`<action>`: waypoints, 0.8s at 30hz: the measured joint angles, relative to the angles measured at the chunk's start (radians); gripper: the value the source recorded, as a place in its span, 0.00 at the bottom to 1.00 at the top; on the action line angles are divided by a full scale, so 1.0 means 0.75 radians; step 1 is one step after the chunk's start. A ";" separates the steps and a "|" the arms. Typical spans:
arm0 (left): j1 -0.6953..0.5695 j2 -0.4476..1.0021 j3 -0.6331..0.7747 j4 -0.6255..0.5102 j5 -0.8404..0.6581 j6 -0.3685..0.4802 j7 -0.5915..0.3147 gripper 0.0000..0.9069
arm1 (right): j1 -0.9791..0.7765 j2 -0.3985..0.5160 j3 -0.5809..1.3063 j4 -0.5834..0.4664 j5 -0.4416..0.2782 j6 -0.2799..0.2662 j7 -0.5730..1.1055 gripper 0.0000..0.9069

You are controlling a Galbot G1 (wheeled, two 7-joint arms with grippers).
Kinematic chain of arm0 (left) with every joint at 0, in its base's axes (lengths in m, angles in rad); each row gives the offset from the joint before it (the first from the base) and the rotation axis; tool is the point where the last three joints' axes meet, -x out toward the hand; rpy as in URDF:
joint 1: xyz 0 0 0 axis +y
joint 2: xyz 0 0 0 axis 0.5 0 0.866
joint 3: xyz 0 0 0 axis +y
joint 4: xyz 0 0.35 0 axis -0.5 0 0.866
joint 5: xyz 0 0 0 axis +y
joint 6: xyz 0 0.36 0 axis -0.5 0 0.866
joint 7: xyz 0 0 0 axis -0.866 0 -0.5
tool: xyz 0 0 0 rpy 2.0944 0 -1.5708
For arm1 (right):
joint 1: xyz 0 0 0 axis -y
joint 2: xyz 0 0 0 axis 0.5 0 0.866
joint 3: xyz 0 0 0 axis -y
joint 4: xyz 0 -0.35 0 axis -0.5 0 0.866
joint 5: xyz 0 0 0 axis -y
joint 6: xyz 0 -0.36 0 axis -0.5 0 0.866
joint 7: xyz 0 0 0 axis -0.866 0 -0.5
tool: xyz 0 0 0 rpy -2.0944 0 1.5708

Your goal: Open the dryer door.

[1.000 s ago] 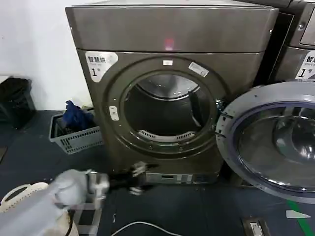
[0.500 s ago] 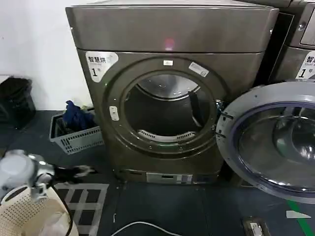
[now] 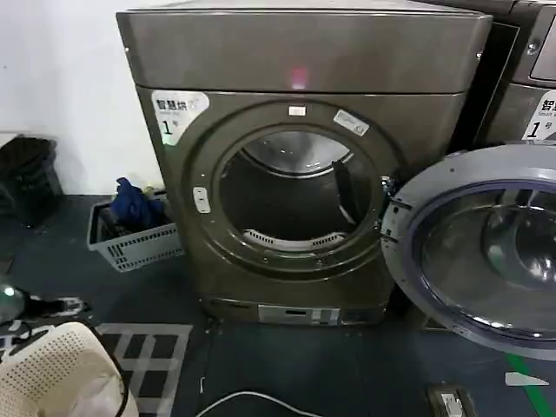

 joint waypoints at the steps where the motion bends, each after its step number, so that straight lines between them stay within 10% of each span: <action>1: 0.005 0.009 0.007 0.002 0.001 0.000 -0.005 1.00 | 0.003 0.000 -0.004 -0.002 -0.001 0.000 0.000 1.00; 24: 0.106 0.091 0.099 0.093 -0.168 0.002 0.165 1.00 | 0.000 0.015 -0.017 0.010 -0.002 -0.002 -0.004 1.00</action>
